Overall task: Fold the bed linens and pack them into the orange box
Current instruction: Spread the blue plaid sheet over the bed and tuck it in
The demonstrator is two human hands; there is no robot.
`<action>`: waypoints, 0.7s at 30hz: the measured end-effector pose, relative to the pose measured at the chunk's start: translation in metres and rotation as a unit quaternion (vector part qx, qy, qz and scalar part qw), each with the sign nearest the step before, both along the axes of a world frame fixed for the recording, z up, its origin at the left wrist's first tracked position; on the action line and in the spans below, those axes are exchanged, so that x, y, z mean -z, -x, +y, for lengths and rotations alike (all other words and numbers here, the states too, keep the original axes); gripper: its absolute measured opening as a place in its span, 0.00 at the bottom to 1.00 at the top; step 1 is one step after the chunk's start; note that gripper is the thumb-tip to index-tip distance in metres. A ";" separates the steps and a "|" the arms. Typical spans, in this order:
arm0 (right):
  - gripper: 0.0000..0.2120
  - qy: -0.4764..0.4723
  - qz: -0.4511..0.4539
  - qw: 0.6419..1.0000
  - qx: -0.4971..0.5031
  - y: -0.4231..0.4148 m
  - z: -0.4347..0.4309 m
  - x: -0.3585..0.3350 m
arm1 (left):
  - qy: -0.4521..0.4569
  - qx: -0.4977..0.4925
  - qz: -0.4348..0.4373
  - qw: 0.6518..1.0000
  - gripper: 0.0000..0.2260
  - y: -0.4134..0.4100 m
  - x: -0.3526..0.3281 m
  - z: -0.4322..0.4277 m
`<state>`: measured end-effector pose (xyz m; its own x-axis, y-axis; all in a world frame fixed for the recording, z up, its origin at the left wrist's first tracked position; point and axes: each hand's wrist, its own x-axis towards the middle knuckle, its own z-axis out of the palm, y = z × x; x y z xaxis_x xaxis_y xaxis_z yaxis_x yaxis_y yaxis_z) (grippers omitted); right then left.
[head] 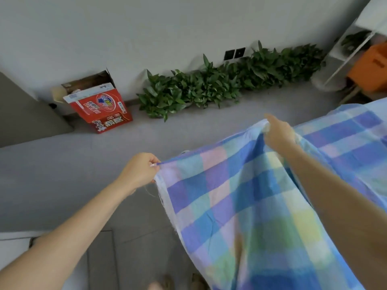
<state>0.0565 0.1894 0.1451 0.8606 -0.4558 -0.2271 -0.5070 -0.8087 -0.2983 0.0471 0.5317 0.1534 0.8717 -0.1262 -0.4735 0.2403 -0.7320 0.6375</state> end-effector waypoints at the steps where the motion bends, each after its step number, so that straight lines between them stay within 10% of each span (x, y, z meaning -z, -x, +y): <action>1: 0.25 -0.028 0.009 1.000 0.000 0.000 0.020 0.013 | 0.018 0.012 0.027 0.999 0.08 -0.006 0.012 -0.007; 7: 0.18 -0.291 0.077 0.950 -0.082 0.032 0.154 0.059 | 0.110 0.028 0.166 0.980 0.08 -0.041 0.084 -0.049; 15: 0.09 -0.208 0.068 0.969 0.110 -0.017 0.199 0.121 | 0.191 0.113 0.294 0.930 0.05 -0.138 0.150 -0.056; 21: 0.15 -0.227 0.101 0.939 0.238 -0.046 0.193 0.157 | -0.001 0.120 0.181 0.976 0.15 -0.211 0.260 -0.045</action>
<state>0.1022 0.3823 -0.0120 0.5026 -0.5943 -0.6278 -0.8619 -0.2883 -0.4171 0.2578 0.4871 -0.1068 0.5926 -0.3055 -0.7453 0.2708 -0.7959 0.5415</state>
